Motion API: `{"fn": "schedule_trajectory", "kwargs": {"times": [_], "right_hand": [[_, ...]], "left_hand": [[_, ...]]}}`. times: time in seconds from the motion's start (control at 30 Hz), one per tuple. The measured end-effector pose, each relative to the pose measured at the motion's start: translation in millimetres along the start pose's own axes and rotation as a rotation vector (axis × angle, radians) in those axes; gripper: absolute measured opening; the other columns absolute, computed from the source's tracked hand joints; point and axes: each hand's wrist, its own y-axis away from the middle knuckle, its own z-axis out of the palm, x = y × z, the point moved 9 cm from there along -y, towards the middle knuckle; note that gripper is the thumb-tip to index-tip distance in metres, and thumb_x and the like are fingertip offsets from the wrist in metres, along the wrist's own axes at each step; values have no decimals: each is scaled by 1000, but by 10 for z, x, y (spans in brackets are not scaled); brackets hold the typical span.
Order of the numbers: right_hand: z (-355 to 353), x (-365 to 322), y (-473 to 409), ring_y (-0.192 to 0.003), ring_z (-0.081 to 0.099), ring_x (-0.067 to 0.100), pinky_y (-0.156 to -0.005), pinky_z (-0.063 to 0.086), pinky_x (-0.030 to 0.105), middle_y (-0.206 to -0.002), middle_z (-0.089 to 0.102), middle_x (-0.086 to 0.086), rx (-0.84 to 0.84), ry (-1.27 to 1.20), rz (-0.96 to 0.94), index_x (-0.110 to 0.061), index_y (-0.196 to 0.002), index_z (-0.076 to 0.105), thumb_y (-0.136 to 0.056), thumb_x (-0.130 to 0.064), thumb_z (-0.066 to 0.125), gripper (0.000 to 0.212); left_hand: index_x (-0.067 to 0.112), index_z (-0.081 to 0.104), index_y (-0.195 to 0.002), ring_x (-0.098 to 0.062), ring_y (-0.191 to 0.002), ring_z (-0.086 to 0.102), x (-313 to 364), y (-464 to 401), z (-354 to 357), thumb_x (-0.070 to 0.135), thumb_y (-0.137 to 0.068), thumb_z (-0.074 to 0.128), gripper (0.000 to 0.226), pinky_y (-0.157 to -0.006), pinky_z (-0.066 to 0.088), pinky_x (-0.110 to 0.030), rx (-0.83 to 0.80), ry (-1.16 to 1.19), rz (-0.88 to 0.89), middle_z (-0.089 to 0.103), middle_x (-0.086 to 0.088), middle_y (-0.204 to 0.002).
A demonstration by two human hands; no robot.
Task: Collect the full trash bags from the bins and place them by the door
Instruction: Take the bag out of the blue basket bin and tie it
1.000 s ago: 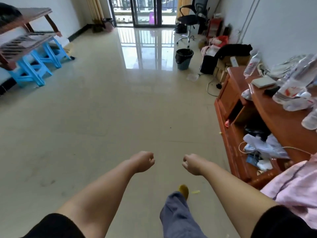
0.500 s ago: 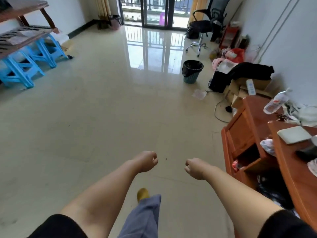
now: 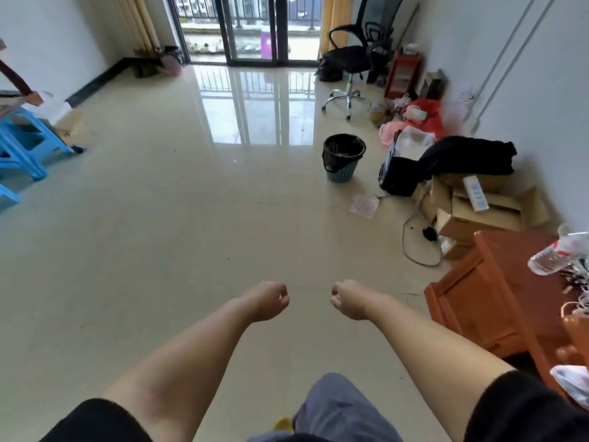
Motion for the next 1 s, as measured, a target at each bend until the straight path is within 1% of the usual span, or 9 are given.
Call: {"fn": "schedule_trajectory", "kwargs": {"times": [0.2, 0.37, 0.53, 0.7, 0.8, 0.9, 1.0], "right_hand": [[-719, 245, -1194, -118, 52, 34, -95, 43, 36, -132, 53, 18, -41, 52, 13, -6, -125, 52, -98, -29, 33, 40], [-1649, 606, -2222, -122, 50, 33, -98, 42, 37, -135, 51, 16, -27, 85, 24, -9, -127, 51, -99, -31, 33, 40], [-2493, 909, -3062, -121, 51, 33, -96, 42, 37, -133, 52, 15, -30, 110, 47, -9, -127, 50, -99, -31, 32, 40], [-2945, 1041, -3852, -118, 51, 33, -94, 43, 38, -131, 52, 15, -62, 72, 63, -10, -125, 50, -98, -33, 31, 40], [-3217, 1157, -4380, -118, 51, 33, -95, 43, 39, -132, 51, 15, -71, 44, 100, -10, -126, 49, -98, -33, 31, 40], [-3571, 1216, -4881, -121, 49, 32, -98, 42, 38, -134, 49, 16, -70, -21, 144, -9, -129, 47, -99, -31, 31, 40], [-3933, 1204, -5308, -120, 49, 32, -97, 41, 38, -134, 48, 16, -59, -99, 177, -9, -128, 46, -99, -31, 31, 40]], "left_hand": [[13, 58, -119, -29, -112, 56, -105, -1247, -727, 30, -96, 39, 34, -92, 46, -33, -8, 13, -9, 60, -10, -125], [11, 57, -120, -29, -112, 56, -105, -2397, -1483, 29, -97, 38, 35, -93, 46, -33, 12, 100, -57, 58, -12, -126], [12, 58, -117, -28, -108, 58, 67, -3315, -2146, 30, -97, 38, 34, -92, 47, -34, 9, 150, -47, 59, -12, -124], [11, 57, -119, -29, -112, 57, 46, -4243, -2656, 29, -97, 38, 34, -92, 46, -33, -29, 97, -33, 59, -12, -125], [12, 58, -116, -29, -110, 57, 7, -4876, -2969, 30, -96, 39, 33, -91, 45, -33, -38, 47, 6, 61, -11, -123], [14, 59, -113, -28, -107, 58, -41, -5473, -3383, 31, -95, 39, 32, -90, 47, -34, -41, 28, 43, 63, -9, -120], [15, 58, -114, -26, -107, 58, -90, -5981, -3793, 33, -96, 38, 33, -90, 47, -33, -77, -26, 72, 62, -6, -119]]}}
